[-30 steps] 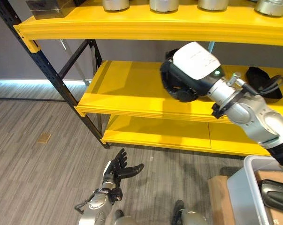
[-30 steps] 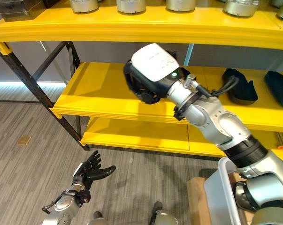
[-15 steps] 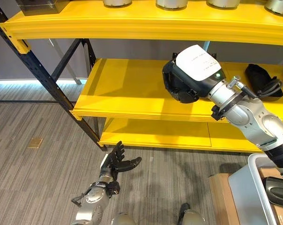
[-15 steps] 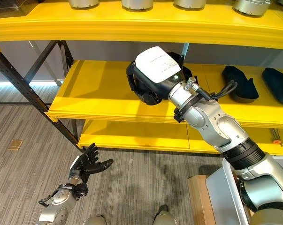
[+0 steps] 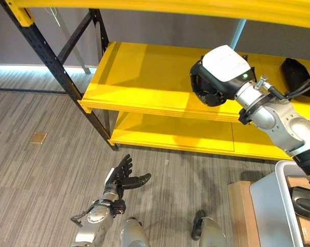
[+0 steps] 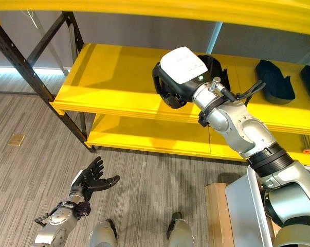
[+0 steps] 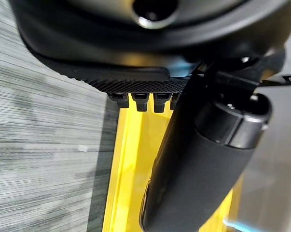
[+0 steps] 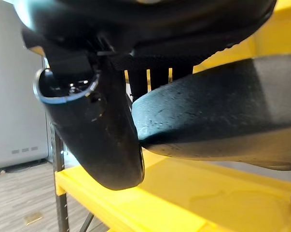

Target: Move parts from the plastic box to the shelf.

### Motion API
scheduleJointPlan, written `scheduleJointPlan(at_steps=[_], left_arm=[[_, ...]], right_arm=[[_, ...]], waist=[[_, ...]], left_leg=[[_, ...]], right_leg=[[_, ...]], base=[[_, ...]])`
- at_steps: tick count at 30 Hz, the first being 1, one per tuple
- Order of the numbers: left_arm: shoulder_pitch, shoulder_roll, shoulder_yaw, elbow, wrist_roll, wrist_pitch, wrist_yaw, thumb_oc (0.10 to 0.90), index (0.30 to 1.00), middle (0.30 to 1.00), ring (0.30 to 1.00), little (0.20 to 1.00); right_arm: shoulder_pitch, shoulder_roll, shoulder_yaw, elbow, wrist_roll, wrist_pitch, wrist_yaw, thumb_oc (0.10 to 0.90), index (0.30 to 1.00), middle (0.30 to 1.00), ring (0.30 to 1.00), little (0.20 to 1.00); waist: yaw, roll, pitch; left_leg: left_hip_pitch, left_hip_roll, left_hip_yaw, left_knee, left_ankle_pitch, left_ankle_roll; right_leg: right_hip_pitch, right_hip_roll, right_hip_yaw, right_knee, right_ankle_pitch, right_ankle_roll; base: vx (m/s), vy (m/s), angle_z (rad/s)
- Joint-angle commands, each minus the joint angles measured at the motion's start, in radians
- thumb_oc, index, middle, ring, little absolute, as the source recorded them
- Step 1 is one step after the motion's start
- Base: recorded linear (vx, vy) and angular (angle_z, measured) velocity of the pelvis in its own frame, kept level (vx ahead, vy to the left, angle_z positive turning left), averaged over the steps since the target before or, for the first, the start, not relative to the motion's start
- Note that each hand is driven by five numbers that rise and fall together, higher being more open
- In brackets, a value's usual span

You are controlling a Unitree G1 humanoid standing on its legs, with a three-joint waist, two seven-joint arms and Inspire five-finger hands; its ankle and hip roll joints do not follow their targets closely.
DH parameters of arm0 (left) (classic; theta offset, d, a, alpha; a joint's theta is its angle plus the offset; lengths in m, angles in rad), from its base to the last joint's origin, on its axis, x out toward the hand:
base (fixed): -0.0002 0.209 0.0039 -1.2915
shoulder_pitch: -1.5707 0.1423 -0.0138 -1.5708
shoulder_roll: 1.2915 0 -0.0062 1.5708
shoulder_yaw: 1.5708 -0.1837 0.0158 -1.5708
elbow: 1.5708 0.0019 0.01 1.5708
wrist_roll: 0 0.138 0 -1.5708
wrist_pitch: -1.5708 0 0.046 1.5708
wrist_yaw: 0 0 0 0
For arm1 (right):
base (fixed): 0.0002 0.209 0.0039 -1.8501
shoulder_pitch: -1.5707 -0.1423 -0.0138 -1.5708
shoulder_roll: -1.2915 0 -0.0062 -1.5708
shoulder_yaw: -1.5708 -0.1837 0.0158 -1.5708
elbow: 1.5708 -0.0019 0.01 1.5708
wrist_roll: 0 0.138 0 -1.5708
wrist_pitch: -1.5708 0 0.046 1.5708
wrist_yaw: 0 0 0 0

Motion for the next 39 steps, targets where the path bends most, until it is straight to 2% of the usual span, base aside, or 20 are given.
scheduleJointPlan(at_steps=[1, 7, 11, 22, 34, 39], left_arm=[[-0.022, 0.060, 0.001, -0.134, -0.026, -0.118, 0.000, 0.900, 1.000, 1.000, 1.000, 1.000], [-0.022, 0.064, 0.003, -0.136, -0.032, -0.123, 0.003, 0.900, 1.000, 1.000, 1.000, 1.000], [-0.012, 0.075, 0.008, -0.143, -0.045, -0.126, 0.000, 0.900, 1.000, 1.000, 1.000, 1.000], [-0.015, 0.089, -0.001, -0.157, -0.064, -0.134, -0.001, 0.900, 1.000, 1.000, 1.000, 1.000], [-0.005, 0.109, 0.007, -0.169, -0.085, -0.143, 0.006, 0.900, 1.000, 1.000, 1.000, 1.000], [0.002, 0.112, 0.015, -0.168, -0.094, -0.150, 0.010, 0.900, 1.000, 1.000, 1.000, 1.000]], right_arm=[[-0.273, 0.020, -0.043, -0.052, -0.007, -0.002, -0.124, 0.400, 0.300, 0.300, 0.300, 0.300], [-0.326, 0.009, 0.007, -0.023, -0.002, -0.001, -0.115, 0.400, 0.300, 0.300, 0.300, 0.300], [-0.408, -0.014, 0.082, -0.008, -0.020, -0.002, -0.099, 0.400, 0.300, 0.300, 0.300, 0.300], [-0.512, -0.005, 0.177, 0.062, -0.035, 0.003, -0.092, 0.400, 0.300, 0.300, 0.300, 0.300], [-0.644, -0.055, 0.289, 0.163, -0.032, 0.017, -0.106, 0.400, 0.300, 0.300, 0.300, 0.300], [-0.678, -0.080, 0.304, 0.197, -0.025, 0.028, -0.132, 0.400, 0.300, 0.300, 0.300, 0.300]], waist=[[0.036, -0.011, -0.044], [0.047, -0.007, -0.034], [0.064, -0.002, -0.021], [0.093, 0.004, -0.006], [0.116, 0.026, 0.012], [0.117, 0.035, 0.013]], left_leg=[[-0.077, 0.040, -0.087, 0.023, 0.076, -0.018], [-0.110, 0.033, -0.104, 0.042, 0.071, -0.017], [-0.137, 0.030, -0.120, 0.055, 0.068, -0.020], [-0.182, 0.004, -0.149, 0.052, 0.075, -0.015], [-0.247, -0.022, -0.160, 0.034, 0.102, -0.008], [-0.273, -0.031, -0.162, 0.009, 0.122, -0.006]], right_leg=[[0.169, -0.070, 0.046, -0.017, -0.029, 0.068], [0.145, -0.076, 0.045, 0.009, -0.039, 0.067], [0.126, -0.077, 0.042, 0.023, -0.045, 0.068], [0.115, -0.079, 0.019, 0.028, -0.047, 0.069], [0.054, -0.083, 0.015, 0.033, -0.034, 0.071], [0.033, -0.085, 0.010, 0.024, -0.026, 0.072]], base=[[-0.06, -0.008, 0.06], [-0.02, -0.006, 0.04], [-0.01, -0.012, 0.08], [0.02, -0.019, 0.09], [0.00, -0.004, 0.06], [0.00, -0.014, 0.05]])
